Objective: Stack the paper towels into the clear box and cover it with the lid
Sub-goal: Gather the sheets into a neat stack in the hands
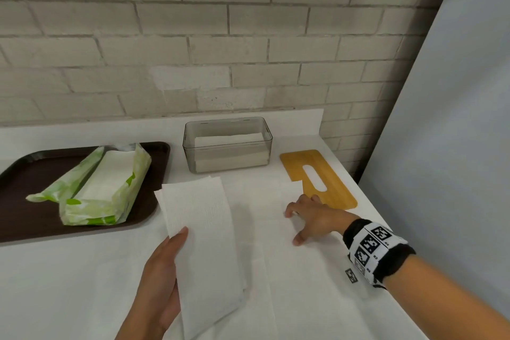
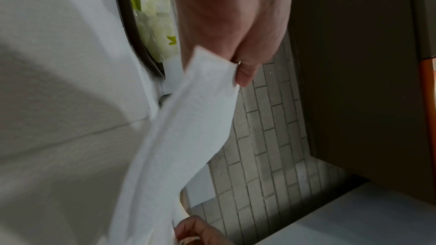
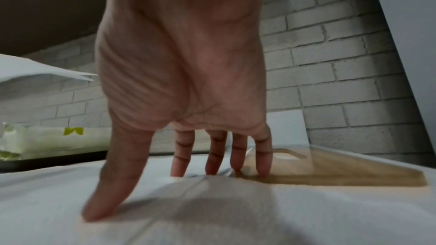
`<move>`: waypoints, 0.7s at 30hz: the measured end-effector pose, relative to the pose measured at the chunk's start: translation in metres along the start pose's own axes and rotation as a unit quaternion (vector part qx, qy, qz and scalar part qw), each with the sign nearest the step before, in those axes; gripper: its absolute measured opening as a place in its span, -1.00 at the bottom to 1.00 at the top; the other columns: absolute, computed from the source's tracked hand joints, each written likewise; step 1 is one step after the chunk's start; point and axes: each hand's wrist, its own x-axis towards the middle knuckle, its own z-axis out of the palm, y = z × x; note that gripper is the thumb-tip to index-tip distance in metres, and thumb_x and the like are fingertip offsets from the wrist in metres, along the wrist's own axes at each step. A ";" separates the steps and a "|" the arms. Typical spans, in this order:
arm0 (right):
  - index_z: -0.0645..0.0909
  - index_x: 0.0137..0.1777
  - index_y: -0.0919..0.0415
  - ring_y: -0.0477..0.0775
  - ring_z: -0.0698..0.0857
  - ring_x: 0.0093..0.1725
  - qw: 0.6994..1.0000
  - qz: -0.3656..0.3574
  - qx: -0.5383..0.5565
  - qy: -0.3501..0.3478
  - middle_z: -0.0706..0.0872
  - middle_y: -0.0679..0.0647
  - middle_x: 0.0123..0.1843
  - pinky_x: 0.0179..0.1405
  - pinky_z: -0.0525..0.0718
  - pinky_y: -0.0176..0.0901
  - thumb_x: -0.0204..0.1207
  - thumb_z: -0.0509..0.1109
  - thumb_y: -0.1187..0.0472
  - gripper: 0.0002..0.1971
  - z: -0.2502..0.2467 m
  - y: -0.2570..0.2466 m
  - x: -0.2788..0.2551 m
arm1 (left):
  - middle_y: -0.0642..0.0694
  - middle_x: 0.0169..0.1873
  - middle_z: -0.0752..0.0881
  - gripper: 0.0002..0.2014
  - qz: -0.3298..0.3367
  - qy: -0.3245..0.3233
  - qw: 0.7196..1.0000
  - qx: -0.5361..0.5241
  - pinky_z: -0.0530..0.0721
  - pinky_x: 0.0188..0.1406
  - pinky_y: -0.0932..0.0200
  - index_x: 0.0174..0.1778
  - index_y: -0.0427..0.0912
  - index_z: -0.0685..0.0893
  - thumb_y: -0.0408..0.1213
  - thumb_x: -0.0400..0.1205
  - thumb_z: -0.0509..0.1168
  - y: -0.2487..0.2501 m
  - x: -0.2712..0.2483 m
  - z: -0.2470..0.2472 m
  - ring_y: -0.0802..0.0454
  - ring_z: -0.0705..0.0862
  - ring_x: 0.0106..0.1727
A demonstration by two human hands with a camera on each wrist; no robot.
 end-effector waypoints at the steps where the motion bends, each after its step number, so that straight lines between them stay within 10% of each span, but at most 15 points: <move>1: 0.46 0.20 -0.05 0.09 0.28 0.27 1.000 -0.005 -0.005 0.009 0.37 0.00 0.25 0.14 0.37 -0.03 0.32 0.55 -0.04 -0.51 0.002 -0.002 0.002 | -0.28 0.16 0.74 -0.64 0.002 0.000 1.000 0.000 0.49 0.37 -0.30 0.32 -0.24 0.62 -0.19 0.63 0.26 0.000 -0.001 -0.001 -0.30 0.68 0.21; 5: 0.44 -0.28 -0.08 0.01 0.41 0.11 0.997 -0.032 0.043 0.055 0.47 -0.11 -0.01 0.05 0.28 -0.04 0.33 0.55 0.10 -0.72 0.003 -0.004 0.004 | -0.31 0.13 0.75 -0.66 0.002 0.005 1.000 -0.006 0.51 0.35 -0.29 0.28 -0.27 0.64 -0.21 0.64 0.25 -0.002 -0.004 -0.004 -0.31 0.69 0.19; 11: 0.39 0.33 -0.02 -0.01 0.39 0.19 1.000 -0.016 0.008 0.018 0.41 -0.07 0.11 0.15 0.25 -0.04 0.32 0.56 -0.02 -0.39 0.003 -0.008 0.002 | -0.33 0.12 0.75 -0.68 0.004 0.001 1.000 -0.017 0.50 0.36 -0.30 0.24 -0.30 0.66 -0.23 0.65 0.22 -0.004 -0.005 -0.007 -0.33 0.68 0.19; 16: 0.59 -0.01 0.01 0.05 0.48 0.24 0.990 -0.064 0.121 0.022 0.53 -0.08 0.10 0.26 0.35 -0.07 0.38 0.54 0.08 -0.76 -0.008 -0.008 -0.005 | -0.33 0.10 0.76 -0.68 0.003 0.006 1.000 -0.020 0.56 0.28 -0.23 0.24 -0.31 0.65 -0.23 0.67 0.20 -0.002 -0.009 -0.007 -0.31 0.70 0.16; 18: 0.62 -0.22 0.03 -0.01 0.65 0.07 0.933 -0.136 0.329 0.053 0.69 -0.10 -0.02 0.10 0.53 -0.24 0.39 0.55 0.23 -0.86 -0.021 -0.013 -0.022 | -0.31 0.10 0.77 -0.68 0.004 0.014 0.999 -0.029 0.60 0.18 -0.18 0.27 -0.30 0.64 -0.23 0.67 0.19 -0.002 -0.010 -0.006 -0.29 0.70 0.14; 21: 0.70 -0.29 0.16 -0.09 0.76 -0.28 0.754 -0.229 0.614 0.047 0.79 -0.01 -0.27 -0.30 0.67 -0.36 0.28 0.51 0.29 -0.95 -0.040 -0.035 -0.052 | -0.30 0.09 0.77 -0.68 0.003 0.016 0.999 -0.038 0.60 0.16 -0.16 0.27 -0.30 0.64 -0.23 0.68 0.18 -0.002 -0.010 -0.001 -0.28 0.71 0.15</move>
